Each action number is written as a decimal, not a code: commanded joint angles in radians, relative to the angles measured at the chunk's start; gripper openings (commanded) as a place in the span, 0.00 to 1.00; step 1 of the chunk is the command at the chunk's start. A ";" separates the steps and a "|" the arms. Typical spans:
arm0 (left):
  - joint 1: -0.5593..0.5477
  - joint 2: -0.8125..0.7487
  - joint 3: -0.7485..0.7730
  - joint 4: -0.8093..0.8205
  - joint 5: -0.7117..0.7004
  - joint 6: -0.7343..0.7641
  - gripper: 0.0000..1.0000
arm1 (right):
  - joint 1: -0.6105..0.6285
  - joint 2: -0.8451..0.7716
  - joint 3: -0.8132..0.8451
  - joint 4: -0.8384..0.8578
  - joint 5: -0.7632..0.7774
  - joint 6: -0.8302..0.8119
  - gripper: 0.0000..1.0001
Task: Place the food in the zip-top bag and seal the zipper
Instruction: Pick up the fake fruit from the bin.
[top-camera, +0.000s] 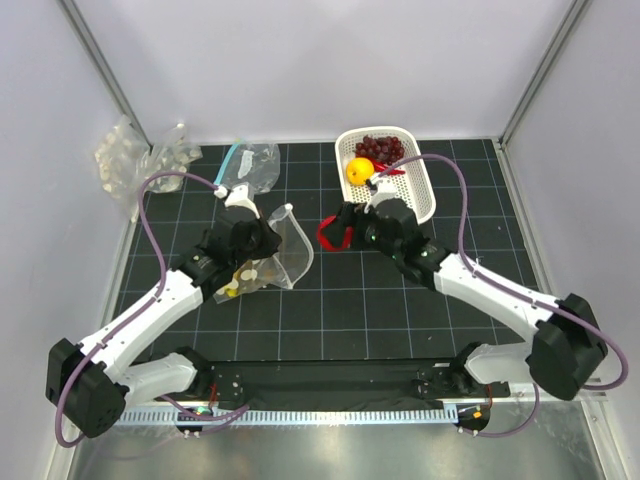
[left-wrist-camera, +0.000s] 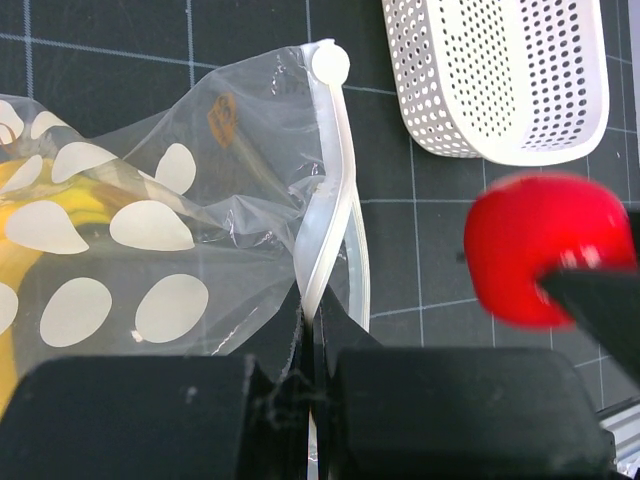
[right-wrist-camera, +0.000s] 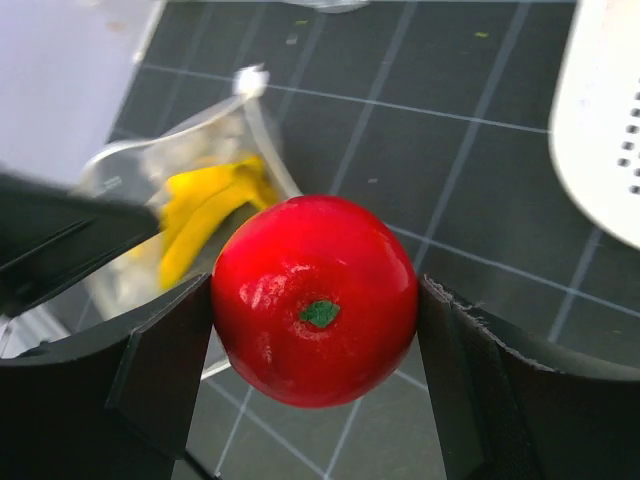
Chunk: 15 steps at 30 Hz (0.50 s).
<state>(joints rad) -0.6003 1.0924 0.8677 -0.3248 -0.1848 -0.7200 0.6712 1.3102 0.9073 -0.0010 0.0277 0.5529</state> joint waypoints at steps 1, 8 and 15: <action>-0.004 -0.008 0.042 0.046 0.028 0.024 0.00 | 0.068 -0.083 -0.042 0.125 0.074 -0.037 0.42; -0.004 -0.012 0.033 0.069 0.079 0.019 0.00 | 0.108 -0.110 -0.062 0.182 0.021 -0.071 0.41; -0.010 -0.032 -0.002 0.180 0.231 -0.002 0.00 | 0.122 -0.175 -0.119 0.257 0.031 -0.097 0.41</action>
<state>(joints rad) -0.6029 1.0908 0.8669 -0.2604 -0.0551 -0.7212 0.7845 1.1976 0.8024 0.1402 0.0425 0.4854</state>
